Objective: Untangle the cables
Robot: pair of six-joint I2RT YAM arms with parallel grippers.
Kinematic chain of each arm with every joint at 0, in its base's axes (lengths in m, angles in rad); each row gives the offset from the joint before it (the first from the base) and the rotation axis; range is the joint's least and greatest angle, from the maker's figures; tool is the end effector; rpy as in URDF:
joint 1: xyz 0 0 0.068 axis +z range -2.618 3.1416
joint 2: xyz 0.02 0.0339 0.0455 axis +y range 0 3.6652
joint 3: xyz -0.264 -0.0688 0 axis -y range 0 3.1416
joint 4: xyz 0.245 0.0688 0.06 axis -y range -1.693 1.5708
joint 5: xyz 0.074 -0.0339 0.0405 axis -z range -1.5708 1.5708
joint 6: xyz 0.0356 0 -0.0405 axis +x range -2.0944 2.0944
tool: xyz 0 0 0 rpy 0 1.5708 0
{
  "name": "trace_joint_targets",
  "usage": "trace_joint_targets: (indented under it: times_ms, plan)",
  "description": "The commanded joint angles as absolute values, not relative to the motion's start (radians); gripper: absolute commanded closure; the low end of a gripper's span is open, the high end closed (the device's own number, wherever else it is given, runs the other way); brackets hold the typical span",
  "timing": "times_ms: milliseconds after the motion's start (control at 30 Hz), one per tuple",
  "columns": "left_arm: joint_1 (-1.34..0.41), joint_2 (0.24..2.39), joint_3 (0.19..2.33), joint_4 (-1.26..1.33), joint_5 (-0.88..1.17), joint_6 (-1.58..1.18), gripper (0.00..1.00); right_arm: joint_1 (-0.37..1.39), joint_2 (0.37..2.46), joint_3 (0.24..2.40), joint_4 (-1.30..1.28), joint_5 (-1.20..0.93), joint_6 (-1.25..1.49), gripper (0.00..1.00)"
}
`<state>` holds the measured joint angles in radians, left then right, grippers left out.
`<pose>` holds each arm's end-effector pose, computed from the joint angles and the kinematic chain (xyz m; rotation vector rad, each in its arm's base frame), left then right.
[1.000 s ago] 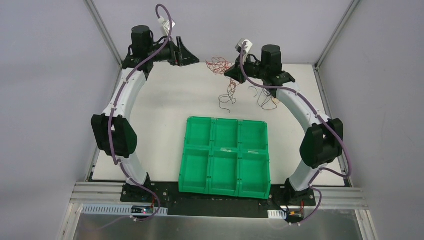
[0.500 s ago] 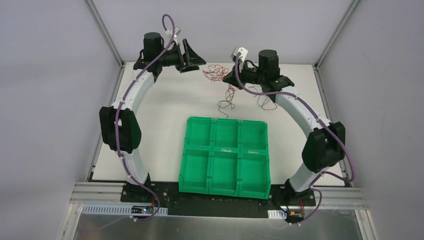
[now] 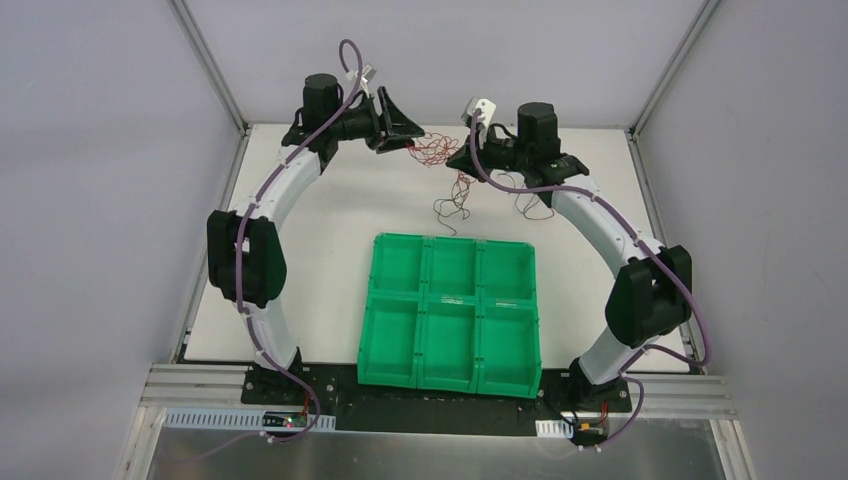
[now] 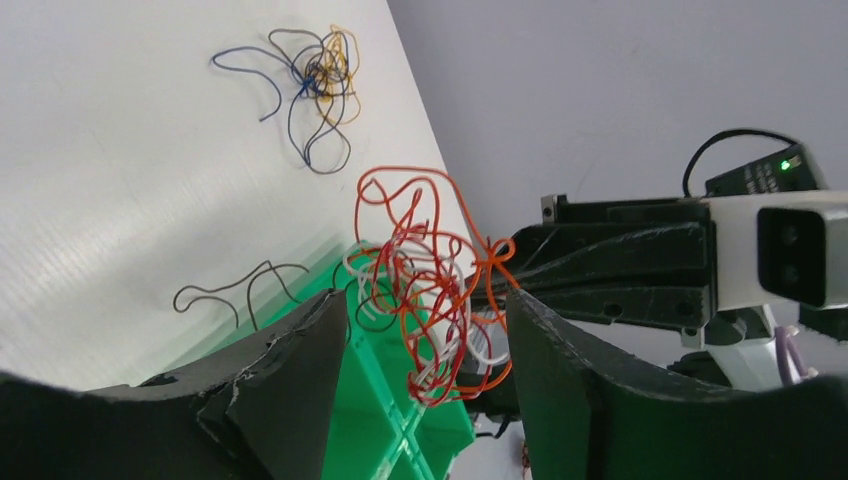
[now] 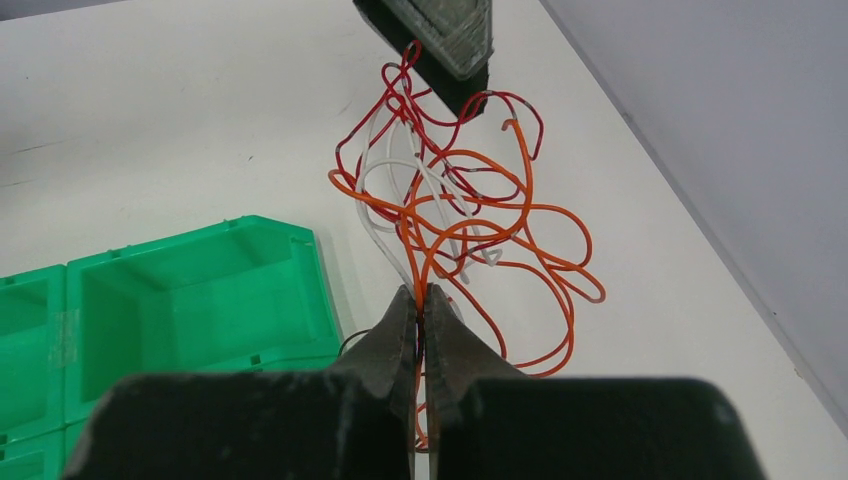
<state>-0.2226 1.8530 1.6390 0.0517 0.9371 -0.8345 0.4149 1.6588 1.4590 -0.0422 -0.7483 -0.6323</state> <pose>0.4223 -0.1250 0.3583 0.1940 1.9306 -1.5428 0.3494 0.1803 0.3627 -1.3009 1.2092 0.5184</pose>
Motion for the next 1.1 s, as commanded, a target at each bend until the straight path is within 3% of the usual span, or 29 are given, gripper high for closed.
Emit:
trace_joint_targets:
  times_ms: [0, 367, 533, 1067]
  plan:
    - [-0.222, 1.864, 1.667, 0.136, 0.943, -0.868, 0.39, 0.424, 1.587, 1.44, -0.016, -0.798, -0.669, 1.0]
    - [-0.234, 1.903, 1.689, 0.141, 0.958, -0.889, 0.58, 0.44, 1.593, 1.449, -0.028, -0.789, -0.665, 1.0]
    - [-0.228, 1.887, 1.667, 0.215, 0.975, -0.926, 0.99, 0.439, 1.602, 1.455, -0.051, -0.771, -0.676, 1.0]
    - [0.06, 1.856, 1.987, 0.19, 0.887, -0.701, 1.0, 0.17, 1.615, 1.376, -0.388, -0.692, -0.87, 1.0]
